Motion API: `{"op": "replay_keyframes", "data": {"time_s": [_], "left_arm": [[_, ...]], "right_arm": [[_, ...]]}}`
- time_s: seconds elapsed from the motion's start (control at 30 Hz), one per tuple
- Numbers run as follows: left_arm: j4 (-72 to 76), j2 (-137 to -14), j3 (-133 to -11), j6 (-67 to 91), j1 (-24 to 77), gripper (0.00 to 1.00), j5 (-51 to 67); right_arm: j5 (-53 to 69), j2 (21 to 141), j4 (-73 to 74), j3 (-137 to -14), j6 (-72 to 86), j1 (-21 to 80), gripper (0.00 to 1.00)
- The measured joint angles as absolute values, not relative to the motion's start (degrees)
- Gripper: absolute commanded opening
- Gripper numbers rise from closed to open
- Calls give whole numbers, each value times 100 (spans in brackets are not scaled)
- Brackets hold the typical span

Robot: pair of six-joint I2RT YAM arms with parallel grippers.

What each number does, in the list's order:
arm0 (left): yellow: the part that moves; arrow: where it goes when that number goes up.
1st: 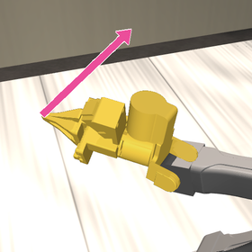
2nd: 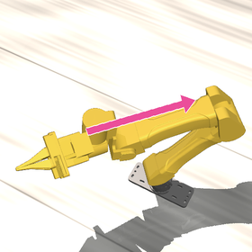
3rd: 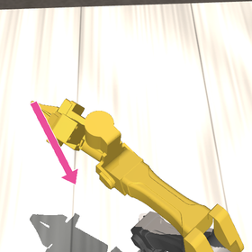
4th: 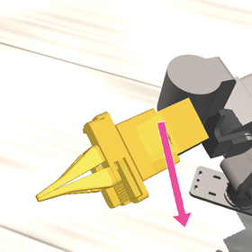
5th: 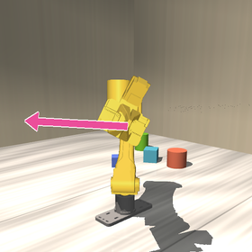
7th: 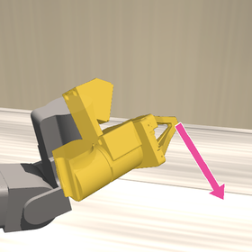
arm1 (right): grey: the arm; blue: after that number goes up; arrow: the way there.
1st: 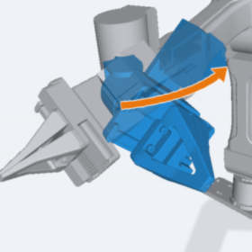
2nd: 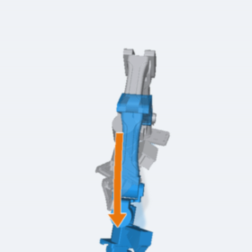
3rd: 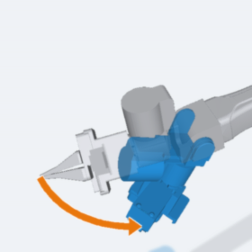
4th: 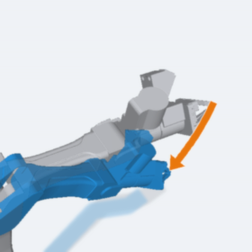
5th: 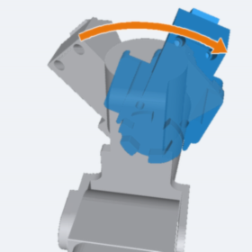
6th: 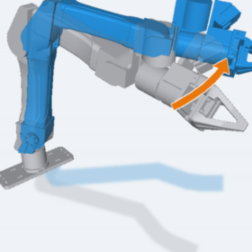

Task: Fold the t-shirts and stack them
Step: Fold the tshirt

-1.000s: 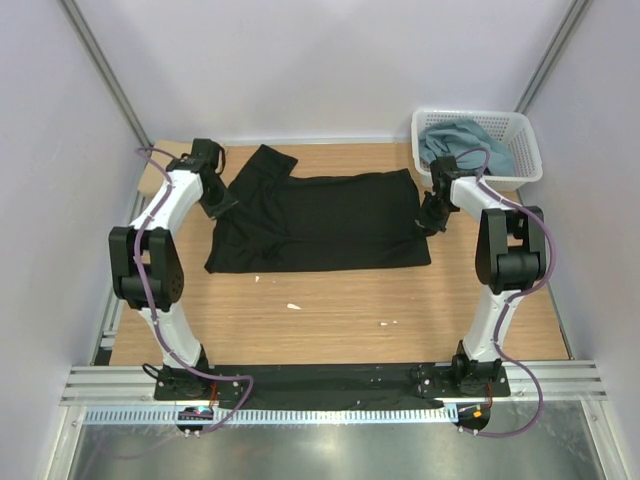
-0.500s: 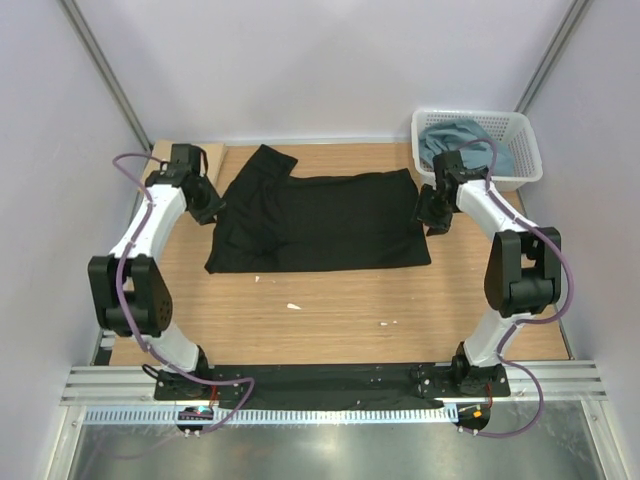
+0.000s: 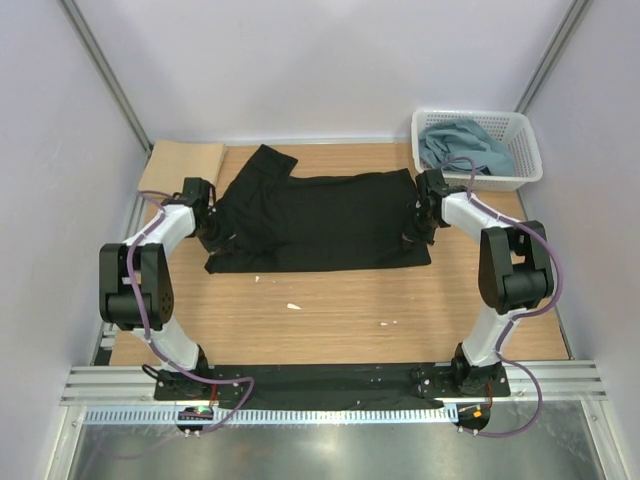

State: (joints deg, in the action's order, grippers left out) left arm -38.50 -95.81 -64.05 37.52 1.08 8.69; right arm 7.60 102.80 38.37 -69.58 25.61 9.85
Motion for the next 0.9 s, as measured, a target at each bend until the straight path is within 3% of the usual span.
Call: {"op": "replay_keyframes", "data": {"time_s": [0.5,0.9], "left_arm": [[-3712,-9786,-5977,3745,-346,0,701],[-4202,-9288,-6501,3531,-165,3,561]], "right_arm": [[617,10189,3454,-6233,2558,690,1],[458,9907,4062,-6613,2512,661,7]]}}
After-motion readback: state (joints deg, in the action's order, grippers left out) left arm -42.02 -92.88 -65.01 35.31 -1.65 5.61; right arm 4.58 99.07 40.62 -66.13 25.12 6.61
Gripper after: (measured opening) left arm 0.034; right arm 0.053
